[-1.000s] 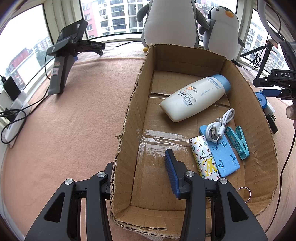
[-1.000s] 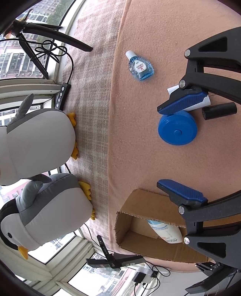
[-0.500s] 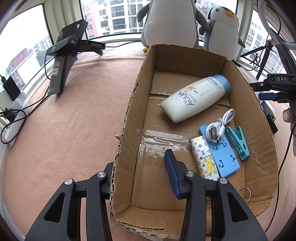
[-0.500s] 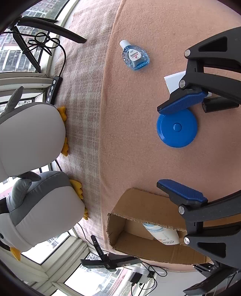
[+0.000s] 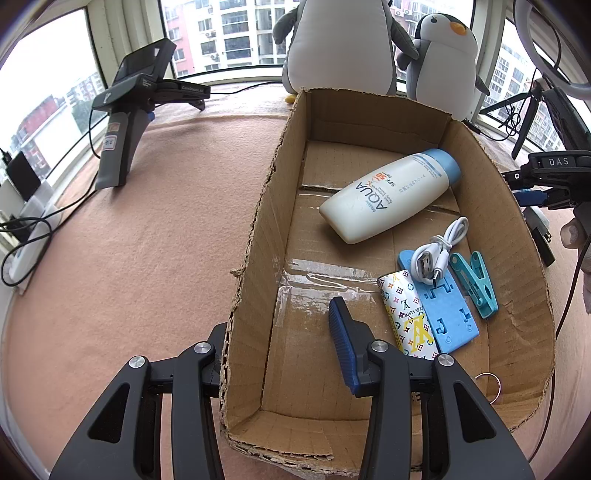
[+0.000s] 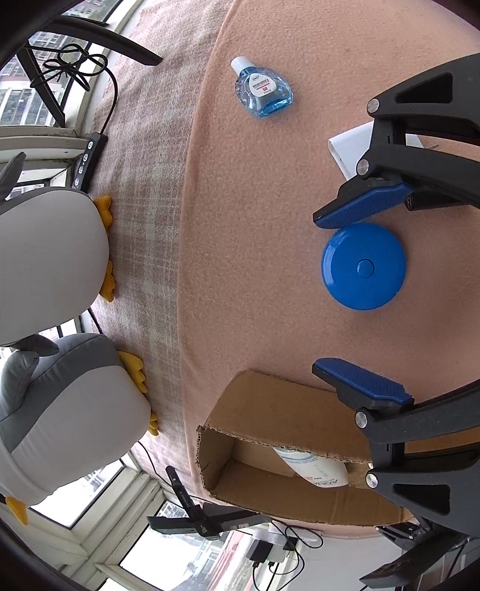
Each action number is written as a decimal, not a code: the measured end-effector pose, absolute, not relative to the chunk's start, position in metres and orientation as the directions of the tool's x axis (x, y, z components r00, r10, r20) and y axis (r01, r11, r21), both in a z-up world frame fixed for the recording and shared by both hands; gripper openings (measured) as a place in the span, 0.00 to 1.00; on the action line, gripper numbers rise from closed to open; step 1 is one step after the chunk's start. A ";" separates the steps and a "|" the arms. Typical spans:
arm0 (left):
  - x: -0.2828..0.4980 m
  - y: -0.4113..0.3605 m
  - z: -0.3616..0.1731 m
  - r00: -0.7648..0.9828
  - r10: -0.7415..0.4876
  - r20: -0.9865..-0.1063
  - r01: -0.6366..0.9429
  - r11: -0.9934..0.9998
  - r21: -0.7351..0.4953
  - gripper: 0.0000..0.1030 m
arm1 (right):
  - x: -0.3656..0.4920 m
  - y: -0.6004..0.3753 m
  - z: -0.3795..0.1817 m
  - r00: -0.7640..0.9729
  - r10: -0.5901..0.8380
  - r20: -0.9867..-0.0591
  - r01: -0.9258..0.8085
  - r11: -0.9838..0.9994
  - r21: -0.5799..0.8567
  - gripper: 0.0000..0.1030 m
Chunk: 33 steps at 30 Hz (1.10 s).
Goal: Organize rigid objects
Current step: 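Move the right tool toward the blue tape measure, then close the right tool on the blue tape measure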
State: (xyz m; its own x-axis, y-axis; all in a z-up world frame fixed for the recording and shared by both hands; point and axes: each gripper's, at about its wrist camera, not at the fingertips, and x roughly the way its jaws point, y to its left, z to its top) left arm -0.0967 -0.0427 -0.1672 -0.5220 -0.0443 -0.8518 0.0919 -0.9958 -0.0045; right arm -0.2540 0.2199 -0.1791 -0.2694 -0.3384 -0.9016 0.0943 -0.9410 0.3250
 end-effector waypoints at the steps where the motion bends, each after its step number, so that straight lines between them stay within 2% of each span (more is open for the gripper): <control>1: -0.097 -0.043 -0.167 -0.522 -0.044 -0.852 0.092 -0.996 -0.005 0.41 | -0.251 0.218 -0.180 -0.261 -0.347 -0.901 0.095 -0.938 0.334 0.67; 4: -0.097 -0.043 -0.167 -0.522 -0.044 -0.852 0.093 -0.996 -0.005 0.41 | -0.239 0.212 -0.184 -0.239 -0.363 -0.901 0.109 -0.932 0.346 0.67; 10: -0.097 -0.043 -0.167 -0.522 -0.044 -0.852 0.092 -0.996 -0.005 0.41 | -0.217 0.195 -0.182 -0.286 -0.242 -0.927 0.181 -0.964 0.196 0.66; 18: -0.097 -0.043 -0.167 -0.522 -0.044 -0.852 0.093 -0.996 -0.006 0.41 | -0.211 0.178 -0.185 -0.333 -0.087 -0.939 0.240 -0.971 0.005 0.50; 21: -0.097 -0.043 -0.167 -0.522 -0.044 -0.852 0.093 -0.996 -0.005 0.41 | -0.212 0.177 -0.184 -0.333 -0.083 -0.939 0.244 -0.970 -0.001 0.45; 33: -0.097 -0.043 -0.167 -0.522 -0.044 -0.852 0.093 -0.996 -0.006 0.41 | -0.195 0.180 -0.174 -0.353 -0.105 -0.930 0.217 -0.976 0.028 0.45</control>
